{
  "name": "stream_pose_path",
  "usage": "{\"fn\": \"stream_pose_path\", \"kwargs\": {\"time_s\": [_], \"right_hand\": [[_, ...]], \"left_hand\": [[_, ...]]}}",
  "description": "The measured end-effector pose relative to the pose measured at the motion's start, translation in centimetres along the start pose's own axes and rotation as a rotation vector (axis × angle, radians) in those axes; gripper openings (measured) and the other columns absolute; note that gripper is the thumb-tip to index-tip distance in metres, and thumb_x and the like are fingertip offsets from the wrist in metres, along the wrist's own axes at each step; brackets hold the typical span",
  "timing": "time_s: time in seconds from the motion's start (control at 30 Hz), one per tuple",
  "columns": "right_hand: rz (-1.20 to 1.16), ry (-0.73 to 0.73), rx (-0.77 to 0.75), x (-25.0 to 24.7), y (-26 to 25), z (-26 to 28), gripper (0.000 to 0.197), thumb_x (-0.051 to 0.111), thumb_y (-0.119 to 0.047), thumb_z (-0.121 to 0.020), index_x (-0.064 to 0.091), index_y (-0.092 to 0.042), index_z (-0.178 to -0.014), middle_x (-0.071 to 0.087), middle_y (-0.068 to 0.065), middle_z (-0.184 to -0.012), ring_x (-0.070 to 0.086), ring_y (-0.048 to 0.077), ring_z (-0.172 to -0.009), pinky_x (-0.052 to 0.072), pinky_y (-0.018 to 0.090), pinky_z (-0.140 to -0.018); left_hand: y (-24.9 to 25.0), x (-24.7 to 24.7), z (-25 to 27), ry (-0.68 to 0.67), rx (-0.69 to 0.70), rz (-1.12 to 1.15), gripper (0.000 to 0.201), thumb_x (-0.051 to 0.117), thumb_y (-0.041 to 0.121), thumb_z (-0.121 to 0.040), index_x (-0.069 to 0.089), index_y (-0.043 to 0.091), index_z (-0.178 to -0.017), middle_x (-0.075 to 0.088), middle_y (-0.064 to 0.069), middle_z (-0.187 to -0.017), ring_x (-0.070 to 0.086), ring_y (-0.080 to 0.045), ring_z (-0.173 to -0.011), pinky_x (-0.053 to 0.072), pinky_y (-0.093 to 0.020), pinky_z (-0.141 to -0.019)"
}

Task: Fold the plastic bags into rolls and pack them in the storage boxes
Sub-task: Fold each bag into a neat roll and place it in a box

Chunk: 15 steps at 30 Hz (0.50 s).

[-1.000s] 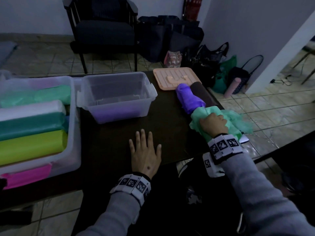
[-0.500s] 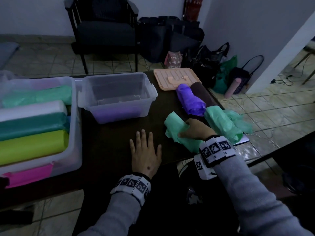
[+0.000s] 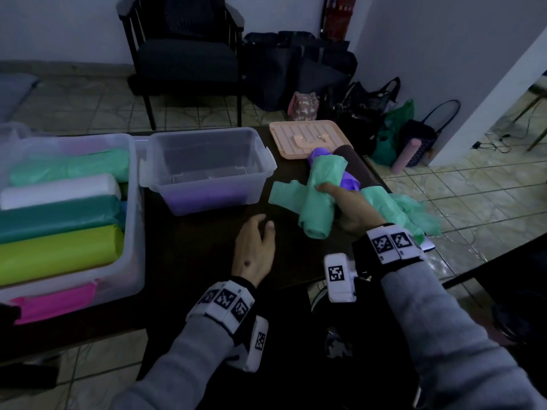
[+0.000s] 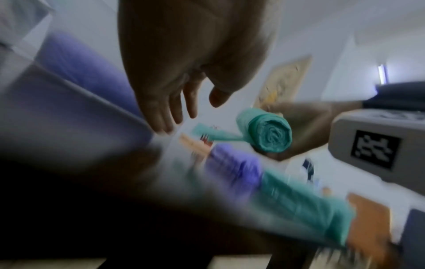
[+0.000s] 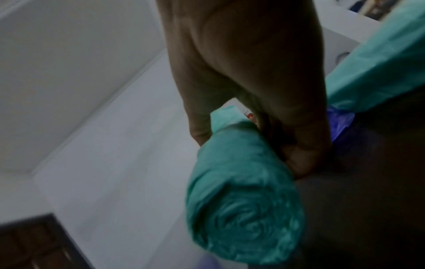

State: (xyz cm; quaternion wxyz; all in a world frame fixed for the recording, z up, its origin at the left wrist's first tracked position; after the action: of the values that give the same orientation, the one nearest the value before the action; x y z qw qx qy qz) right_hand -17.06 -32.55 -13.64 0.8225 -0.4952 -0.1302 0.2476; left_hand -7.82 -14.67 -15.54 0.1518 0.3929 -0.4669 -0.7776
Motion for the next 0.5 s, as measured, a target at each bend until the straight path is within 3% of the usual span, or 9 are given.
{"fn": "stream_pose_path", "kwargs": {"time_s": [0.07, 0.13, 0.2, 0.3, 0.4, 0.5], "right_hand": [[-0.084, -0.086, 0.067, 0.8, 0.3, 0.4, 0.047, 0.068, -0.02, -0.081, 0.053, -0.005, -0.124, 0.065, 0.013, -0.114, 0.064, 0.028, -0.101, 0.053, 0.044, -0.085], [-0.154, -0.159, 0.115, 1.4, 0.6, 0.9, 0.041, 0.062, -0.021, -0.086, 0.05, -0.007, -0.123, 0.062, 0.012, -0.117, 0.062, 0.027, -0.101, 0.052, 0.042, -0.079], [-0.196, -0.201, 0.158, 1.9, 1.2, 1.2, 0.034, 0.056, -0.022, -0.089, 0.05, -0.008, -0.119, 0.062, 0.012, -0.109, 0.061, 0.025, -0.094, 0.051, 0.039, -0.076], [-0.087, -0.195, 0.178, 2.0, 2.6, 1.1, 0.024, 0.057, -0.023, -0.087, 0.056, -0.011, -0.108, 0.064, 0.007, -0.094, 0.06, 0.019, -0.082, 0.048, 0.031, -0.076], [0.1, -0.111, 0.188, 1.1, 4.0, 0.9, 0.017, 0.06, -0.024, -0.083, 0.057, -0.014, -0.096, 0.059, 0.004, -0.083, 0.054, 0.015, -0.07, 0.042, 0.026, -0.065], [0.332, 0.013, 0.123, -0.8, 3.9, 0.6, 0.039, 0.063, -0.025, -0.083, 0.055, -0.004, -0.116, 0.061, 0.01, -0.099, 0.058, 0.023, -0.081, 0.042, 0.028, -0.06]], "left_hand": [[0.6, 0.2, -0.4, -0.024, -0.015, 0.087, 0.044, 0.034, 0.039, -0.1, 0.041, 0.017, -0.137, 0.048, -0.003, -0.138, 0.048, -0.019, -0.124, 0.036, -0.031, -0.105], [0.5, 0.9, -0.9, -0.058, -0.058, 0.217, 0.046, 0.034, 0.043, -0.099, 0.046, 0.014, -0.131, 0.057, -0.007, -0.127, 0.059, -0.023, -0.109, 0.045, -0.039, -0.1], [0.0, 2.6, -0.9, -0.161, -0.198, 0.442, 0.05, 0.033, 0.047, -0.098, 0.047, 0.011, -0.13, 0.062, -0.011, -0.118, 0.065, -0.025, -0.092, 0.052, -0.04, -0.086], [0.1, 5.2, -0.2, -0.366, -0.401, 0.808, 0.048, 0.041, 0.046, -0.097, 0.047, 0.011, -0.129, 0.062, -0.017, -0.115, 0.064, -0.026, -0.081, 0.053, -0.036, -0.069], [-0.1, 5.8, -0.4, -0.391, -0.38, 0.753, 0.04, 0.053, 0.033, -0.094, 0.053, 0.008, -0.125, 0.064, -0.009, -0.101, 0.062, -0.021, -0.083, 0.053, -0.035, -0.069], [-0.4, 5.2, -1.7, -0.318, -0.223, 0.421, 0.04, 0.059, 0.032, -0.091, 0.06, 0.001, -0.117, 0.066, -0.012, -0.106, 0.064, -0.024, -0.094, 0.055, -0.039, -0.079]]}}
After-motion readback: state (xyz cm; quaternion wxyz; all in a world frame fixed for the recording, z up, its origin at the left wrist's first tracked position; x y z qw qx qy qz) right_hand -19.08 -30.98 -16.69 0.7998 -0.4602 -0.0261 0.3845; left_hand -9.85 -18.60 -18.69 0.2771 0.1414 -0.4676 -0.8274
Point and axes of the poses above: each hand's wrist, its own z-axis away from the middle knuckle, its own x-axis out of the palm, y = z × x, the point moved 8 cm from there along -z, towards the middle knuckle
